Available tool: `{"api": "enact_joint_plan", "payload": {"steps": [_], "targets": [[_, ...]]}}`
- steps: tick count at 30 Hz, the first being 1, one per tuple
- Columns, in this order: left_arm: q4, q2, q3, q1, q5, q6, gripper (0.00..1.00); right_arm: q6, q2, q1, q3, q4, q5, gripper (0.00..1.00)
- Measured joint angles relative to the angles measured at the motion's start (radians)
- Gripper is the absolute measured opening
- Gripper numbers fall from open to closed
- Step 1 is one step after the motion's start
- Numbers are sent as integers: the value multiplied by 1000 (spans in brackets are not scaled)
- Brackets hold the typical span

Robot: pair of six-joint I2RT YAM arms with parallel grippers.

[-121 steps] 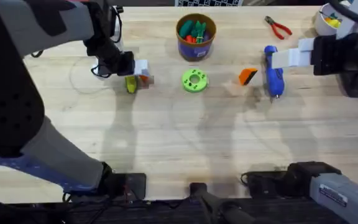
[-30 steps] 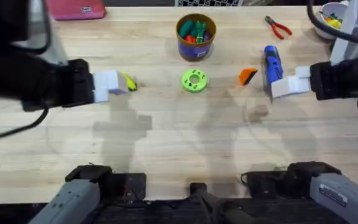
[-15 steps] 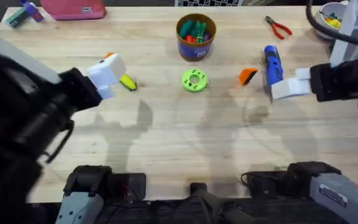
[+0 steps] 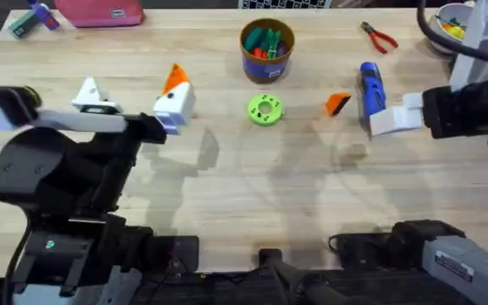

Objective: Pick up the gripper from the table and insert it into the empty holder that is missing its gripper. Then pick up a screw, insert it into the mounting hole, and use the screwdriver to tighten it. Finally, clean up the table by picking up the vegetable and placing it into the bucket.

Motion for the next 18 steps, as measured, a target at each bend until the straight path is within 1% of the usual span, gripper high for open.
{"api": "enact_joint_plan", "payload": {"steps": [2, 4, 10, 12, 13, 16, 18], "targets": [[31, 0, -19, -5, 34, 33, 985, 0, 0, 0, 0, 0, 0, 993], [37, -17, -44, -5, 62, 56, 985, 0, 0, 0, 0, 0, 0, 994], [59, -145, -145, -5, 108, 102, 985, 0, 0, 0, 0, 0, 0, 993], [87, -176, -177, -5, 137, 149, 985, 0, 0, 0, 0, 0, 0, 994], [91, -188, -192, -5, 163, 186, 985, 0, 0, 0, 0, 0, 0, 994], [36, -198, -205, -5, 240, 289, 985, 0, 0, 0, 0, 0, 0, 994], [-9, -199, -207, -2, 290, 344, 985, 0, 0, 0, 0, 0, 0, 994]]}}
